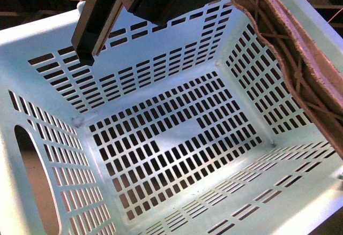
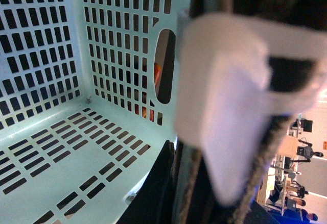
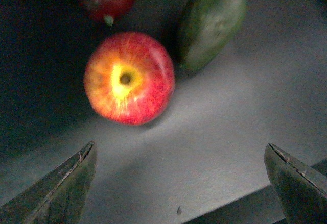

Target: Pick apple with right arm and hold basket with left

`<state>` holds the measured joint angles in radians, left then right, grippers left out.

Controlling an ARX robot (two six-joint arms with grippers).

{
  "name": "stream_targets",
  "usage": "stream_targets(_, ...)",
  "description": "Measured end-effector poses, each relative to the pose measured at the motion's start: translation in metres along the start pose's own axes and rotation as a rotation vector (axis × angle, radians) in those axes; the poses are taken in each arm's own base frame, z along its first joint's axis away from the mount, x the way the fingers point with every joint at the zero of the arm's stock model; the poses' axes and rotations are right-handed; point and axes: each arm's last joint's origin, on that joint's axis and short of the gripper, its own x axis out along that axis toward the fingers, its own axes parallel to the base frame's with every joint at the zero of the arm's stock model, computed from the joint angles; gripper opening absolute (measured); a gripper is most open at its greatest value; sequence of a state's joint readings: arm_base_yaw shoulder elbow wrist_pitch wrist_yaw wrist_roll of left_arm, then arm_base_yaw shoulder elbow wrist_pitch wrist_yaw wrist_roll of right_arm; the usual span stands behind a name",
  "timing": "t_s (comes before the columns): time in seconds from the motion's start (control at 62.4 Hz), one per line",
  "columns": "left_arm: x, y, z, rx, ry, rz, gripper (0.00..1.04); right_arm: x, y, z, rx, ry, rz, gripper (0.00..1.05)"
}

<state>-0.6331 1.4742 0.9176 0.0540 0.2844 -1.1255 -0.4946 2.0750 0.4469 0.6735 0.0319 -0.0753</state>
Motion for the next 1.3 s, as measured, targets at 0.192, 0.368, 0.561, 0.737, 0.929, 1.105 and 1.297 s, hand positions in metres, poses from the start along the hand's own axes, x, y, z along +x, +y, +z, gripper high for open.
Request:
stream_targets(0.192,0.000,0.000,0.000,-0.001,0.003,-0.001,0.08,0.026,0.021,0.007,-0.023,0.041,0.026,0.96)
stream_targets(0.368,0.000,0.000,0.000,0.000,0.002,-0.001,0.08,0.048,0.036,0.018,-0.001,0.053,0.025,0.96)
stream_targets(0.561,0.000,0.000,0.000,0.000,0.002,-0.001,0.08,0.062,0.037,0.019,0.018,0.071,-0.009,0.96)
stream_targets(0.737,0.000,0.000,0.000,0.000,0.002,-0.001,0.08,0.069,0.037,0.019,0.030,0.080,-0.016,0.96)
stream_targets(0.929,0.000,0.000,0.000,0.000,0.002,-0.001,0.08,0.074,0.035,0.013,0.032,0.102,-0.024,0.83)
stream_targets(1.105,0.000,0.000,0.000,0.000,0.002,-0.001,0.08,0.073,0.032,0.012,0.032,0.098,-0.025,0.69)
stream_targets(1.297,0.000,0.000,0.000,0.000,0.002,-0.001,0.08,0.058,0.025,0.010,0.023,0.083,-0.004,0.66)
